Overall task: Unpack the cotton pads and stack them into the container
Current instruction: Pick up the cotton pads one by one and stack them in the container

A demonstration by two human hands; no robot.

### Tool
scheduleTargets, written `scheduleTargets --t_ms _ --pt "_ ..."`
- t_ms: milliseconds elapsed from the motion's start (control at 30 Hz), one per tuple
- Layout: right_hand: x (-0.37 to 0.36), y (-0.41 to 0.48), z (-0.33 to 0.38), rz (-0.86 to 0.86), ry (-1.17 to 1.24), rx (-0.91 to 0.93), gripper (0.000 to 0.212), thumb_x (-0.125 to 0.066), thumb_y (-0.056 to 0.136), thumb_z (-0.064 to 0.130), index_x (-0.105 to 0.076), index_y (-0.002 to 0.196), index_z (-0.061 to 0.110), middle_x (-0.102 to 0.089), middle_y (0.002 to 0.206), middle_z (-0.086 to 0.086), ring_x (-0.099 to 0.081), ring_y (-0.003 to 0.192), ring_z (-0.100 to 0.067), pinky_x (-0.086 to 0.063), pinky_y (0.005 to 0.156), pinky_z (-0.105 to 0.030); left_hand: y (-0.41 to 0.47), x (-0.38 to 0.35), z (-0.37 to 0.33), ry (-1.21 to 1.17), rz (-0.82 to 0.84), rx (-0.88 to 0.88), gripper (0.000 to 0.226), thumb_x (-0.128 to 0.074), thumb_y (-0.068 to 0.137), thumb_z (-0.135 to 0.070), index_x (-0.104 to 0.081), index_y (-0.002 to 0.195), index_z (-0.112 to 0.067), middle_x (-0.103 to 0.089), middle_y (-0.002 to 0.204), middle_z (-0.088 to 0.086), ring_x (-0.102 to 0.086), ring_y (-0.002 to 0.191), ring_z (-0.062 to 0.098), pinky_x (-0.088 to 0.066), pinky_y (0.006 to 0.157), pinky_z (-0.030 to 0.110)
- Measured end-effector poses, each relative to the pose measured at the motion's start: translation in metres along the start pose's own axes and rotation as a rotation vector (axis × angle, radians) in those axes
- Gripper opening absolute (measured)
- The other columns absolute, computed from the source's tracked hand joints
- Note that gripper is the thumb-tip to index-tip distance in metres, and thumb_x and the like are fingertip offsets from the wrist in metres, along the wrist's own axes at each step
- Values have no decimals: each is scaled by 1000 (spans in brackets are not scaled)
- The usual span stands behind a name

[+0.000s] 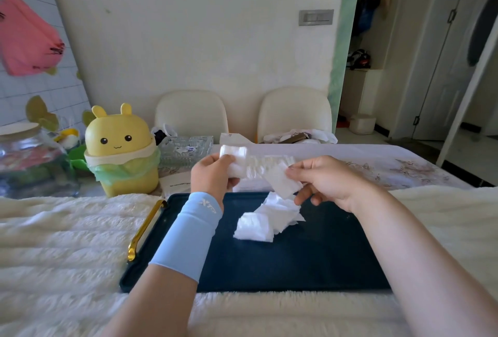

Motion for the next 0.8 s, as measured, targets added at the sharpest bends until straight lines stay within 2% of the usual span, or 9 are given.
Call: scheduleTargets --t_ms 133,233,300,400,500,667,800 --pt "-1 -1 10 11 139 48 12 -66 97 19 -70 105 10 -66 91 -3 -67 57 -16 -31 43 -21 3 2 3 1 30 32 2 -67 90 -12 -69 89 -11 -70 93 10 -62 79 23 -56 73 29" --pt "-12 -6 22 70 332 70 9 -64 97 17 -69 102 12 -65 73 2 -62 52 -13 -26 40 -19 -5 -16 19 -62 150 152 10 -71 88 -10 -70 98 -7 -72 99 11 -65 82 21 -56 71 26" --pt "-22 -6 25 68 371 72 9 -66 95 17 -70 102 13 -67 74 1 -60 50 -13 -25 39 -19 -13 -32 24 -130 257 209 16 -67 91 -8 -69 107 -4 -72 104 13 -68 80 19 -56 64 24" --pt "-21 -4 23 -89 250 86 8 -71 92 18 -75 99 15 -71 84 -4 -55 48 -14 -28 40 -21 -22 -45 24 -194 357 244 26 -61 95 -9 -65 120 -2 -73 109 16 -73 78 19 -58 63 25" --pt "-12 -6 22 -232 143 112 5 -75 89 21 -77 92 18 -71 78 -2 -55 46 -14 -31 44 -22 -24 -46 23 -198 378 251 28 -60 96 -9 -62 122 1 -74 106 18 -75 81 22 -59 62 26" --pt "-6 -9 26 -297 49 175 7 -80 84 23 -77 86 17 -72 76 -4 -52 42 -13 -37 42 -17 -27 -47 20 -143 443 243 28 -57 99 -14 -64 122 -1 -74 107 16 -74 90 23 -60 65 27" --pt "-3 -8 29 -357 -56 217 7 -82 81 26 -77 82 20 -72 72 5 -56 44 -5 -48 56 -25 -26 -48 19 -93 456 232 34 -54 101 -24 -63 123 0 -74 105 18 -74 90 26 -61 70 32"
Point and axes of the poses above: each hand's wrist, its own y-axis towards the middle knuckle, its own x-axis out of the back of the hand, z = x × y, the point moved 8 cm from there along y, towards the middle knuckle
